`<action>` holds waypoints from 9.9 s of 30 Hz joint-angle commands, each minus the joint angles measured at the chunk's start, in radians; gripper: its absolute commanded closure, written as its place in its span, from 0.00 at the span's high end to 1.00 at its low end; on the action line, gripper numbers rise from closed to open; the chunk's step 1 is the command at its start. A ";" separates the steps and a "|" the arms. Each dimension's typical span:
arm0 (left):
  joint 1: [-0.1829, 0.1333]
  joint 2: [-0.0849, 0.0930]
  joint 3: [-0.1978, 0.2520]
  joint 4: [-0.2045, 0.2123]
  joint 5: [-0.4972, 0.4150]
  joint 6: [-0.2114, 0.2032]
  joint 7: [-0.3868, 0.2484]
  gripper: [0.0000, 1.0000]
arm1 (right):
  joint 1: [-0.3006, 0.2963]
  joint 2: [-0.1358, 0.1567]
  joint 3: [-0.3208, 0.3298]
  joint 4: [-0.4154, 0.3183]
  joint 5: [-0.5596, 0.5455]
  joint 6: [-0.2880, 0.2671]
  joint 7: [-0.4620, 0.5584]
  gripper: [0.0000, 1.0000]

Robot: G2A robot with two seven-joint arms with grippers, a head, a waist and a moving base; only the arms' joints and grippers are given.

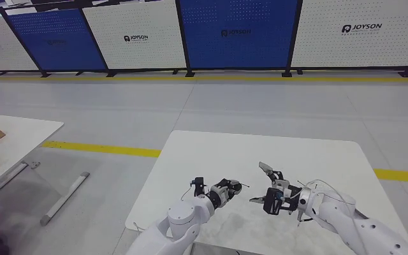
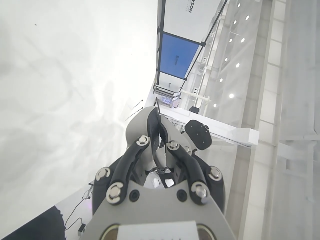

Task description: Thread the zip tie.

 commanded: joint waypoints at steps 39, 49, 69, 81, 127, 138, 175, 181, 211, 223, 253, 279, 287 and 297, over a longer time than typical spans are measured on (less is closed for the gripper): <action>0.045 0.003 0.008 0.000 0.191 -0.116 -0.015 0.00 | -0.022 0.056 -0.089 0.008 0.410 -0.008 -0.038 1.00; 0.045 0.003 0.008 0.000 0.191 -0.116 -0.015 0.00 | 0.072 0.118 -0.233 -0.098 0.760 -0.008 0.060 1.00; 0.045 0.003 0.008 0.000 0.191 -0.116 -0.015 0.00 | 0.072 0.130 -0.227 -0.167 0.954 -0.008 0.181 1.00; 0.045 0.003 0.008 0.000 0.191 -0.116 -0.015 0.00 | 0.155 0.219 -0.198 -0.315 1.499 -0.008 0.513 1.00; 0.045 0.003 0.008 0.000 0.191 -0.116 -0.015 0.00 | -0.023 -0.037 0.214 0.156 2.202 0.093 1.469 1.00; 0.045 0.003 0.008 0.000 0.191 -0.116 -0.015 0.00 | 0.038 -0.116 0.139 0.290 2.193 0.140 1.488 1.00; 0.045 -0.007 0.029 -0.020 0.172 -0.095 -0.031 0.00 | 0.109 -0.236 0.095 0.494 2.224 0.029 1.616 1.00; 0.041 -0.010 0.034 -0.014 0.170 -0.097 -0.033 0.00 | 0.087 -0.235 0.102 0.460 2.183 0.041 1.578 1.00; 0.033 -0.026 0.040 -0.002 0.153 -0.119 -0.014 0.00 | 0.051 -0.252 0.199 0.478 2.188 0.084 1.634 0.37; 0.040 -0.027 0.026 -0.004 0.149 -0.113 -0.037 0.00 | 0.071 -0.287 0.208 0.536 2.179 0.124 1.655 0.15; 0.044 -0.035 0.019 0.003 0.157 -0.116 -0.035 0.00 | 0.064 -0.334 0.252 0.578 2.120 0.128 1.699 0.00; 0.048 -0.043 0.015 0.003 0.174 -0.122 -0.023 0.00 | 0.041 -0.348 0.303 0.566 2.076 0.137 1.719 0.35; 0.048 -0.045 0.013 0.003 0.175 -0.121 -0.024 0.00 | 0.033 -0.350 0.318 0.559 2.061 0.145 1.720 0.00; 0.050 -0.047 0.008 0.005 0.176 -0.122 -0.029 0.00 | 0.030 -0.355 0.333 0.562 2.047 0.149 1.723 0.00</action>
